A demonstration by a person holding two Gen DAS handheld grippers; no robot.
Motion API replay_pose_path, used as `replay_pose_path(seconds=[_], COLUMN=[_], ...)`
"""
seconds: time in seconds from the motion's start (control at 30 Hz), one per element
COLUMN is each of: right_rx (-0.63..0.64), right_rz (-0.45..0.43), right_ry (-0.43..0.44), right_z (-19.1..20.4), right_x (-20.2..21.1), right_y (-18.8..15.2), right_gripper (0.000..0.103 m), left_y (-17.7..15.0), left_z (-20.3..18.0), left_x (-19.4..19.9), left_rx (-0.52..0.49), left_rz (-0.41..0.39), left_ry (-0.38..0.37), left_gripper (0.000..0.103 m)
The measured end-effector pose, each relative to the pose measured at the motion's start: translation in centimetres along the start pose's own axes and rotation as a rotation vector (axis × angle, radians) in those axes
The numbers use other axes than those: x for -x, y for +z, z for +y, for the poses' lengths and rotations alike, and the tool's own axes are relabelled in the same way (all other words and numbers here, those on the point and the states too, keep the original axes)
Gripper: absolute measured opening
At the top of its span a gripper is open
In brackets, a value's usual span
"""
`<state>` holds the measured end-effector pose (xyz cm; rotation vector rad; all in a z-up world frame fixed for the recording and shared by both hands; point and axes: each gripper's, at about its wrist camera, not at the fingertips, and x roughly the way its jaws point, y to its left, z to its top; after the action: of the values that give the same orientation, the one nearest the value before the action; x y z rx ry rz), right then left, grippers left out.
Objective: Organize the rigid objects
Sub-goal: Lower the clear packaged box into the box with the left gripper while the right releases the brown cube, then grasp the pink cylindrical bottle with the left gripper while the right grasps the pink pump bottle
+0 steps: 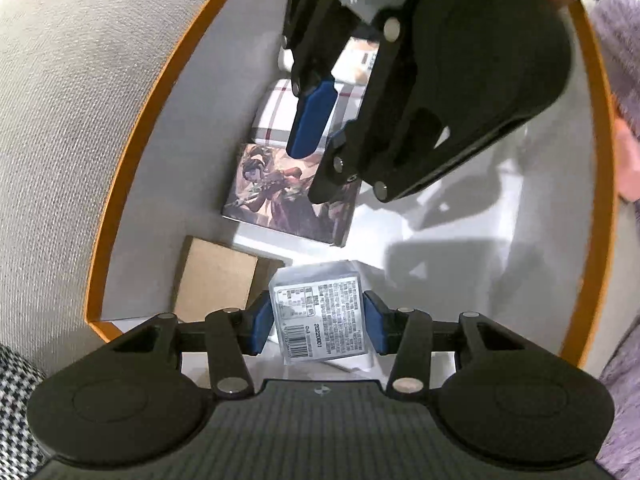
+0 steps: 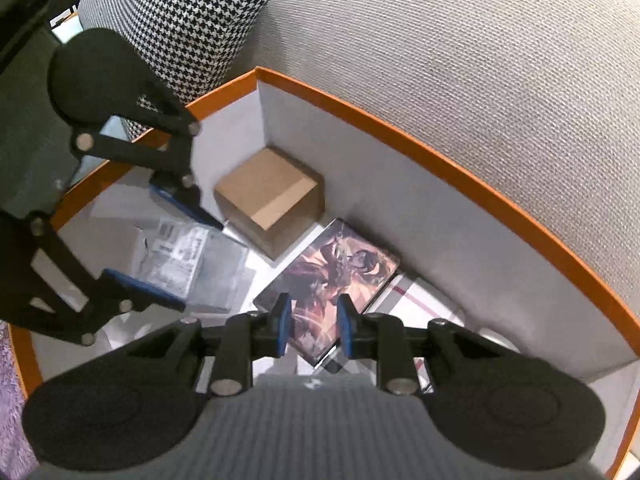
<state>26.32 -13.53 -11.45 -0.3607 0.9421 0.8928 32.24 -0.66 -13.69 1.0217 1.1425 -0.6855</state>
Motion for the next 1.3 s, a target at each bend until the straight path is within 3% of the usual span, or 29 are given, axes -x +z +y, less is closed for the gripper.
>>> replay_pose_path(seconds=[0.4, 0.57, 0.7, 0.93, 1.3], right_rx=[0.05, 0.094, 0.133, 0.129, 0.111], right_rz=[0.067, 0.099, 0.104, 0.098, 0.077], right_ry=[0.061, 0.102, 0.126, 0.126, 0.134], right_z=[2.3, 3.4, 4.4, 5.5, 6.2], right_x=[-0.7, -1.5, -2.0, -2.8, -4.0], right_y=[0.5, 0.7, 1.3, 2.3, 4.1], right_gripper=[0.027, 0.027, 0.027, 0.025, 0.023], left_y=[-0.6, -1.3, -1.9, -3.4, -4.9], left_z=[-0.3, 0.3, 0.7, 0.9, 0.2], left_x=[0.6, 1.4, 2.4, 3.9, 5.4], left_rx=[0.009, 0.051, 0.107, 0.167, 0.183], left_rz=[-0.006, -0.01, -0.044, -0.098, -0.132], left_ry=[0.039, 0.047, 0.028, 0.02, 0.044], left_gripper=[0.065, 0.056, 0.054, 0.038, 0.037])
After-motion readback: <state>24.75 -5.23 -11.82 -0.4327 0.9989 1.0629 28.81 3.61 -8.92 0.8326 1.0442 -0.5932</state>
